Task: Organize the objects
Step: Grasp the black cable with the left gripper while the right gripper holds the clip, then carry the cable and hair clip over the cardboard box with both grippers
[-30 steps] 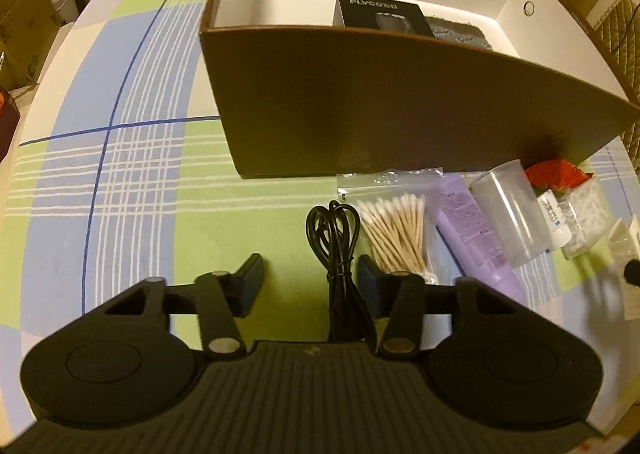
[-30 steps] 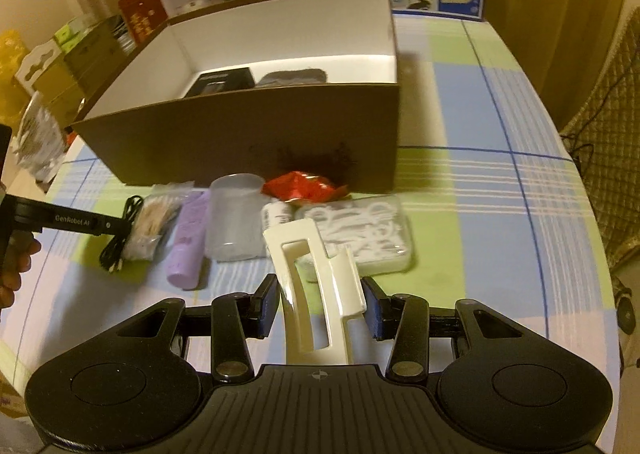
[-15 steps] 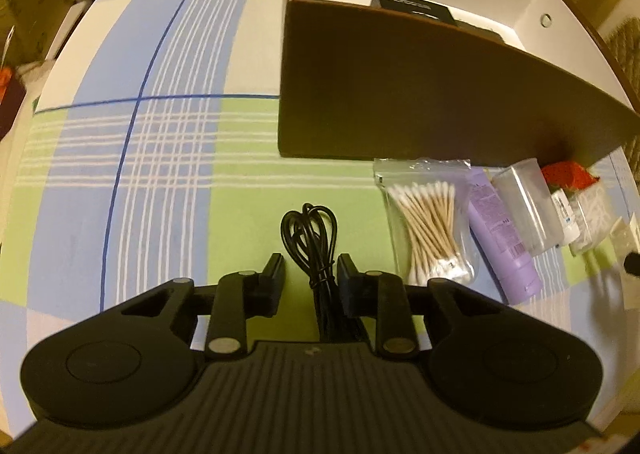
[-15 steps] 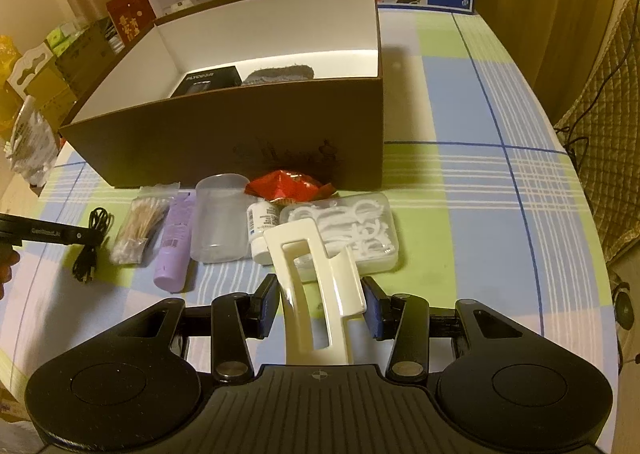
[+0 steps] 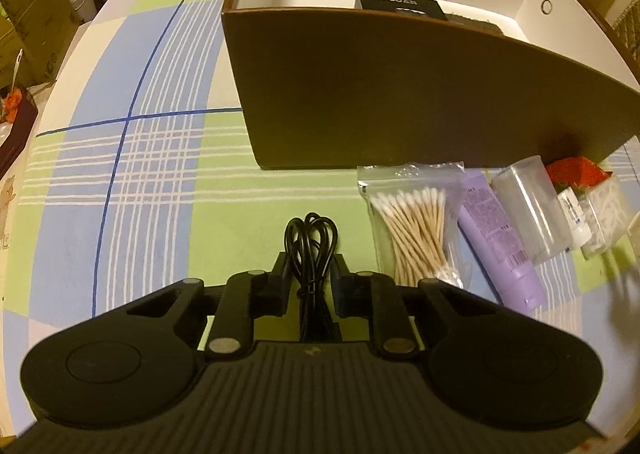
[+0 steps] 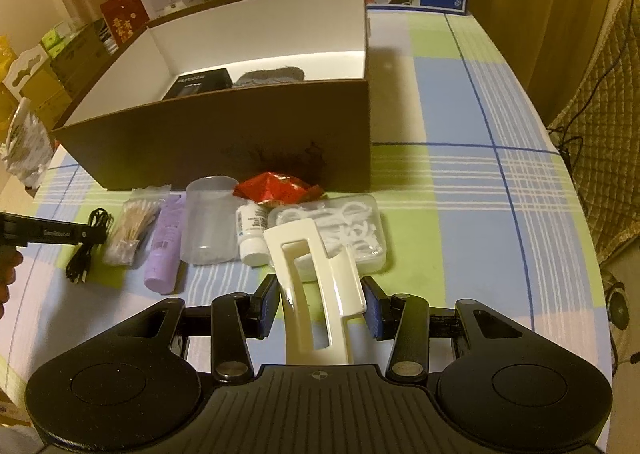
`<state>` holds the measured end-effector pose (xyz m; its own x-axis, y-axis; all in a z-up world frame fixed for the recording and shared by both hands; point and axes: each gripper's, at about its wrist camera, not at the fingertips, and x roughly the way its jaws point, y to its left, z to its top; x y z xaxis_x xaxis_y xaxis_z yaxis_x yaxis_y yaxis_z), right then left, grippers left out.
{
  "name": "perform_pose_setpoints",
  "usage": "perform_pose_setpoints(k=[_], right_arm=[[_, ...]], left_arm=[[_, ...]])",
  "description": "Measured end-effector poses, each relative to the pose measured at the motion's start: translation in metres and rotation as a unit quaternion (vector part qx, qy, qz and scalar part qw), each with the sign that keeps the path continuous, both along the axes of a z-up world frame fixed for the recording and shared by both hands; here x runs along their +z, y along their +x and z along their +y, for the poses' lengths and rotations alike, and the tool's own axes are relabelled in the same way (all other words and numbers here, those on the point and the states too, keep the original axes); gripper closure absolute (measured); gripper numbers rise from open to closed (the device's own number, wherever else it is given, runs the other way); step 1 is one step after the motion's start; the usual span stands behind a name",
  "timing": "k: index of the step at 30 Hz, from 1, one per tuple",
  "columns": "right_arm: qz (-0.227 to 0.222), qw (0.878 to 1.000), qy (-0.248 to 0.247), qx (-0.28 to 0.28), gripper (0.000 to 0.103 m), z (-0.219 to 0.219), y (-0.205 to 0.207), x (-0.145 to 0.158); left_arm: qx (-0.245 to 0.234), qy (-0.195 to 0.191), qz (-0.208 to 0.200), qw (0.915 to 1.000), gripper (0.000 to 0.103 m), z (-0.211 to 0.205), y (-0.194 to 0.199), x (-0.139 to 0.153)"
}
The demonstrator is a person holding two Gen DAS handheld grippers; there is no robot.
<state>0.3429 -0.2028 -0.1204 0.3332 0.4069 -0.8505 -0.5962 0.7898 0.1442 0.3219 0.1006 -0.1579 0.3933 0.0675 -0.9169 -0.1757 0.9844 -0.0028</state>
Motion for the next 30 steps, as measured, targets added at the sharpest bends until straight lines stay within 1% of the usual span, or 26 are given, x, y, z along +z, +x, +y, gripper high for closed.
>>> perform_pose_setpoints(k=[6,12,16,21,30], right_arm=[[-0.003,1.000,0.003,-0.004,0.062,-0.004,0.000,0.002],[-0.008,1.000,0.006,0.003,0.062,-0.001,0.000,0.005],[-0.009,1.000,0.008,0.010,0.062,0.002,-0.002,0.006],[-0.013,1.000,0.013,0.016,0.062,0.004,-0.004,0.009],[-0.020,0.999,0.020,0.019,0.062,0.004,-0.006,0.015]], left_arm=[[-0.017,-0.009,-0.024,0.9995,0.090,-0.001,-0.014,0.007],[-0.016,-0.020,-0.055,0.9982,0.093,0.001,-0.028,0.020],[-0.012,-0.023,-0.051,0.9984,0.093,0.000,-0.032,0.021],[-0.014,-0.032,-0.076,0.9965,0.093,0.000,-0.041,0.036],[-0.018,-0.033,-0.113,0.9929,0.094,-0.004,-0.048,0.060]])
